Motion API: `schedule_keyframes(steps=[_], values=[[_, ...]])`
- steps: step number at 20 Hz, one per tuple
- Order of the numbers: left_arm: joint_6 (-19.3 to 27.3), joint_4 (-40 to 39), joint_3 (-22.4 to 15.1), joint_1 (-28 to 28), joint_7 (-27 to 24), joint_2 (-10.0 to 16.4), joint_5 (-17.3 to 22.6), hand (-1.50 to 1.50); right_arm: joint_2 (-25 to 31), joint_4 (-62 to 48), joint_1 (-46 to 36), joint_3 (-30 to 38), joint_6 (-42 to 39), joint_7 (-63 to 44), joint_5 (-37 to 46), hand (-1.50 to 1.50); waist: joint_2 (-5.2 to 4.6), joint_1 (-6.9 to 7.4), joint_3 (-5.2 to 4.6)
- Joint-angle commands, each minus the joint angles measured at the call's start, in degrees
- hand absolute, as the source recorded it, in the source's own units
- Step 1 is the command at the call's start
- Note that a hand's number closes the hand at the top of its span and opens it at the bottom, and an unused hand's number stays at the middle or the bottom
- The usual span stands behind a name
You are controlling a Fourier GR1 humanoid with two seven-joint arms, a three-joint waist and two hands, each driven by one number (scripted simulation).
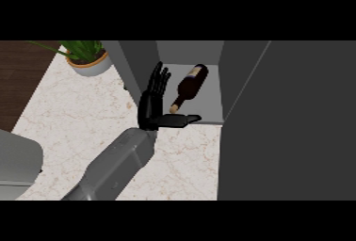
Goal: Pick up the wine, place it into the cabinet and close the cabinet
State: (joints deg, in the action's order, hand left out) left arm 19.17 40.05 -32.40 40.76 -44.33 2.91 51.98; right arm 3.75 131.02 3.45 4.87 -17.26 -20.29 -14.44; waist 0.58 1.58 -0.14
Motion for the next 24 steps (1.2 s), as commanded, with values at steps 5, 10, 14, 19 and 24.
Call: schedule_keyframes(steps=[5, 10, 14, 19, 24], values=[[6.8, 33.0, -8.2, -16.2, 9.2, 10.9, -4.5, -1.5, -0.8, 2.6, 2.2, -1.7, 0.2, -1.7, -0.5, -1.5, 0.24, 0.48, 0.2], [14.9, 53.7, -10.6, -23.1, 15.9, 17.2, -7.2, -1.5, 0.2, 4.6, -0.1, -0.8, 1.3, -3.7, -0.9, -1.5, 0.02, -0.14, 0.2], [19.7, 63.8, -11.9, -29.3, 17.9, 19.0, -11.3, -1.5, 1.3, 2.7, -2.5, 0.2, 0.8, -3.5, -1.2, -1.5, -0.29, -0.75, 0.18], [20.0, 71.3, -11.7, -34.8, 19.3, 22.1, -14.8, -1.5, 3.8, 0.0, -3.2, -2.7, -3.3, -3.3, 1.6, 1.5, -0.39, -0.69, 0.16], [19.9, 73.6, -8.2, -40.8, 16.8, 25.4, -14.8, -1.5, 9.4, 3.0, 1.0, -6.1, -12.9, -4.2, -2.9, 1.5, -0.4, -0.76, 0.17]])
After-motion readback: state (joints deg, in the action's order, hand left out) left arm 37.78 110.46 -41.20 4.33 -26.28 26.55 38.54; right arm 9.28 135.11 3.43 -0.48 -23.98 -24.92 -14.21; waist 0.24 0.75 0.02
